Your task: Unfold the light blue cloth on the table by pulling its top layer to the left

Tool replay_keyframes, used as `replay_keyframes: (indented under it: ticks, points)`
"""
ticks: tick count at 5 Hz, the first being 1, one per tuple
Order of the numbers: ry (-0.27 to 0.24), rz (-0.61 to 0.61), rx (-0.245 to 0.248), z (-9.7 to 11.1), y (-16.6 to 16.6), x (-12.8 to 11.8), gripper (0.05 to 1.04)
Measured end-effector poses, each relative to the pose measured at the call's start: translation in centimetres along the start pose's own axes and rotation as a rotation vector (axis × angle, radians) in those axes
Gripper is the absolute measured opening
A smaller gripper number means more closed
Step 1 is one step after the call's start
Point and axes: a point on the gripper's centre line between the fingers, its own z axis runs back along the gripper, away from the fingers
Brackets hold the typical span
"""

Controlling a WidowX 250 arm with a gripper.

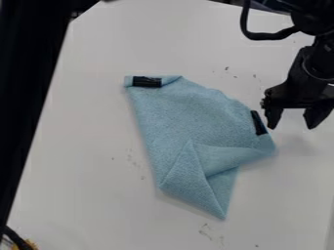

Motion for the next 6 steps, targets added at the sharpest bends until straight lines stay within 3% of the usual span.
replay_keyframes:
  ticks: [1, 3, 4, 5, 6]
  points:
    - [0.053, 0.001, 0.003, -1.4, 0.6, 0.3, 1.000]
    - [0.044, -0.038, 0.089, 0.1, 1.8, 2.4, 1.000]
    - [0.049, -0.032, 0.089, -0.4, 2.3, 2.3, 1.000]
    - [0.082, -0.005, 0.057, -2.1, 3.4, 1.7, 0.975]
    - [0.082, 0.026, -0.008, -2.4, 3.7, 1.6, 0.846]
